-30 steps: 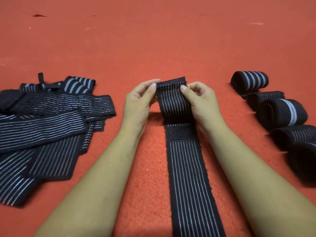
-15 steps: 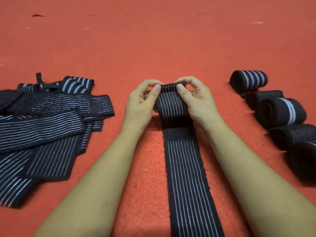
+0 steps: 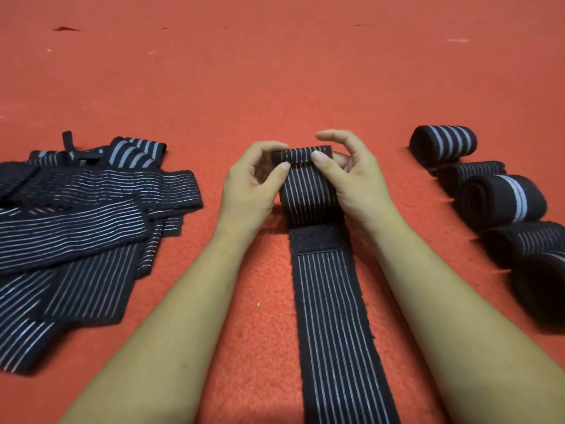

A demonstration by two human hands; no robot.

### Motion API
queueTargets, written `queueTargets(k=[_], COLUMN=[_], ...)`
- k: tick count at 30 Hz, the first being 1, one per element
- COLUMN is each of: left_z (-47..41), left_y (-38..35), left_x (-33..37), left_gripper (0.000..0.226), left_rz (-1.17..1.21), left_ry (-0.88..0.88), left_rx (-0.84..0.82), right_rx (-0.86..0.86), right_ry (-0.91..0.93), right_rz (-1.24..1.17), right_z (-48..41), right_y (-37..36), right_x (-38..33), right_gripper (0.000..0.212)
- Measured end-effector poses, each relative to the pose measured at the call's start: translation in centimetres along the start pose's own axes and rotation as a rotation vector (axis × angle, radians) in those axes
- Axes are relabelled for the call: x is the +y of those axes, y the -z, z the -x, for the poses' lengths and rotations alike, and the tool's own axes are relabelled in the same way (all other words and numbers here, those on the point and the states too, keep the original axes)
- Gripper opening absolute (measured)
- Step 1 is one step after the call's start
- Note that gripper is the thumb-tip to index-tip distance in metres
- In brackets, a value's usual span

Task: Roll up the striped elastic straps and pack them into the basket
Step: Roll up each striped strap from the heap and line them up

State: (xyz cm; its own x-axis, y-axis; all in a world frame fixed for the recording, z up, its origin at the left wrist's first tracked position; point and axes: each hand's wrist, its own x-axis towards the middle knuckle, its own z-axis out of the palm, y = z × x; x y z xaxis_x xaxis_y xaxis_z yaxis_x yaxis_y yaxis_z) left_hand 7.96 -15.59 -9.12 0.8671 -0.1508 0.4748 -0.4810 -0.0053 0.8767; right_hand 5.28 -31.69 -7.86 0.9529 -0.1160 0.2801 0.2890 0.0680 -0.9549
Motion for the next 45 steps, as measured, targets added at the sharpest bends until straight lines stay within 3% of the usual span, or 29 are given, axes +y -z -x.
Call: queueTargets(k=[7,12,16,18,22,28,33,41,45], left_z=[0.2,-0.1,0.1,0.3,0.1,0.0,-0.1,0.0,0.0], left_y=[-0.3,-0.2,-0.2,-0.3,-0.5,-0.1,0.4,-0.3,-0.1], left_x=[0.0,-0.4,-0.6,-0.6,-0.3,-0.3,-0.6,-0.5,-0.9], left_gripper=[0.005,0.008,0.022,0.025,0.004,0.009,0.017,0.019,0.018], left_rz=[0.063,0.129,0.024,0.076,0.086,0.026,-0.027,-0.088,-0.095], left_ry=[0.116,0.093,0.020,0.075,0.194,0.111,0.102,0.251,0.220], left_rx=[-0.053,-0.041,-0.083,-0.080,-0.034,0.012,-0.024,-0.003,-0.021], right_rx=[-0.036,0.023,0.034,0.007,-0.052,-0.069,-0.052,-0.094,-0.110], right_ry=[-0.002,-0.062,-0.114,-0.086,-0.049,-0.093,-0.128,-0.113,-0.133], right_rz=[0.017,0.043,0.034,0.037,-0.010,-0.056,0.039,-0.039,-0.099], right_z=[0.0,0.0,-0.2,-0.2,-0.1,0.1,0.0,0.0,0.0], right_y=[0.2,-0.2,0.1,0.3,0.2,-0.4,-0.1,-0.2,-0.2], right_x=[0.1,0.3,0.7,0.7,0.5,0.6,0.9,1.3,1.3], right_gripper=[0.018,0.006,0.019,0.018,0.023,0.025,0.024,0.025,0.025])
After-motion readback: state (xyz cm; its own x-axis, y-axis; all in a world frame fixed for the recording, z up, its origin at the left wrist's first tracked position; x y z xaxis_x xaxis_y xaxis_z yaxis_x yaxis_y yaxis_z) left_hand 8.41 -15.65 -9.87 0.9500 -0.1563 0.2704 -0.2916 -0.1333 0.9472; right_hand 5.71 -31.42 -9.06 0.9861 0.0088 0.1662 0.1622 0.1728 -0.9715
